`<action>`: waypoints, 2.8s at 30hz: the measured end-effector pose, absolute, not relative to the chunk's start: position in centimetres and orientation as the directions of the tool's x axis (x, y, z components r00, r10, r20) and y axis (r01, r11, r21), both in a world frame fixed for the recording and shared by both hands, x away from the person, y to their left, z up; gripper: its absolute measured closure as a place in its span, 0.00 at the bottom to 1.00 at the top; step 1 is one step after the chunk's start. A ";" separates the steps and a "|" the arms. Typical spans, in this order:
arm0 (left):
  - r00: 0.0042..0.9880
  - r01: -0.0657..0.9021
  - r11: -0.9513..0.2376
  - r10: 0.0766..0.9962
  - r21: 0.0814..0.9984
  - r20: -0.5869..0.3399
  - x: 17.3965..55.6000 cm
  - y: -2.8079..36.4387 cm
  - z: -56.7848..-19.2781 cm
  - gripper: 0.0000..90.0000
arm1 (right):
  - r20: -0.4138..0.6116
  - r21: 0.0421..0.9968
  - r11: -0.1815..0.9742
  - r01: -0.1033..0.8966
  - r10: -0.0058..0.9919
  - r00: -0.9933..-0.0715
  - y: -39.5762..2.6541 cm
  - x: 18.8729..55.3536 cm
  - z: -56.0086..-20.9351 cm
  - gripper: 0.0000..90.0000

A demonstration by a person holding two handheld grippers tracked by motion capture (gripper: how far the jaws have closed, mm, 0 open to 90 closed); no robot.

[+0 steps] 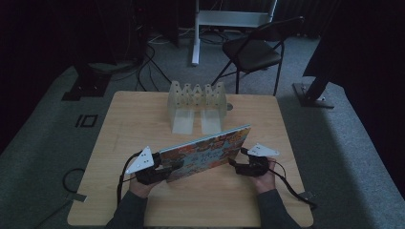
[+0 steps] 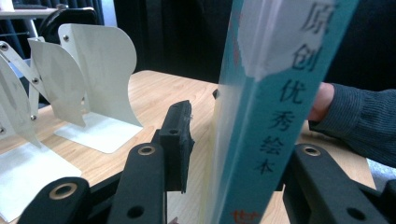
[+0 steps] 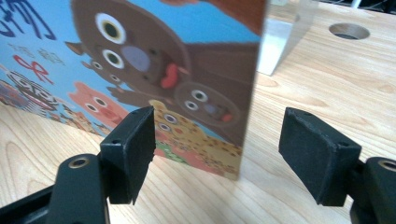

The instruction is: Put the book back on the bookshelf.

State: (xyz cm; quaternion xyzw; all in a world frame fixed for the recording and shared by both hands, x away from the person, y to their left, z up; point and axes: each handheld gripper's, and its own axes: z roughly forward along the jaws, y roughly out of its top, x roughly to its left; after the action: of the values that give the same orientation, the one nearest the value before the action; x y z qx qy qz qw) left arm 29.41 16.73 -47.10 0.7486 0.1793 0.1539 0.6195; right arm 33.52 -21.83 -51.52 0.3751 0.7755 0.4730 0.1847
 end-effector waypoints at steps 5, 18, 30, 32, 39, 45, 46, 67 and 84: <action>0.892 0.090 -0.149 0.452 0.985 -0.013 29.7 16.6 -47.3 0.68 | 0.076 0.873 0.255 0.417 0.771 -0.632 -22.8 33.5 -51.6 0.30; 0.881 0.107 -0.149 0.472 0.983 -0.025 30.0 16.4 -47.6 0.67 | 0.040 0.854 0.290 0.432 0.791 -0.611 -23.7 33.3 -52.0 0.30; 0.885 0.094 -0.158 0.466 0.983 -0.009 30.1 15.8 -47.9 0.69 | 0.008 0.832 0.328 0.447 0.799 -0.601 -24.3 33.1 -52.5 0.30; 0.883 0.084 -0.150 0.469 0.985 -0.004 30.0 15.7 -48.0 0.70 | 0.004 0.828 0.332 0.452 0.802 -0.598 -24.6 33.1 -52.6 0.30; 0.883 0.089 -0.126 0.468 0.988 -0.019 30.1 15.2 -48.4 0.71 | 0.005 0.807 0.333 0.488 0.822 -0.570 -25.6 33.2 -53.1 0.30; 0.883 0.076 -0.110 0.468 0.991 -0.015 30.0 14.8 -48.6 0.71 | 0.004 0.795 0.333 0.507 0.833 -0.553 -26.3 33.1 -53.4 0.30; 0.883 0.073 -0.109 0.469 0.991 -0.014 30.0 14.7 -48.6 0.71 | 0.000 0.793 0.337 0.508 0.833 -0.553 -26.4 33.1 -53.5 0.30; 0.865 0.040 -0.098 0.501 0.994 0.015 29.6 14.3 -48.8 0.85 | 0.018 0.783 0.309 0.539 0.856 -0.517 -27.8 33.0 -54.0 0.30; 0.887 0.098 -0.067 0.458 0.993 -0.057 29.9 14.4 -49.3 0.77 | 0.023 0.784 0.296 0.546 0.865 -0.501 -28.6 33.0 -54.2 0.30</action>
State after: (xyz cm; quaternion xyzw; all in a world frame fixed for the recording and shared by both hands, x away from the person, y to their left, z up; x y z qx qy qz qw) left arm 29.94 14.37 -49.31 0.7173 0.1937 0.1373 0.6551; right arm 33.01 -28.63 -54.23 0.4538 0.7774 0.3824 0.2087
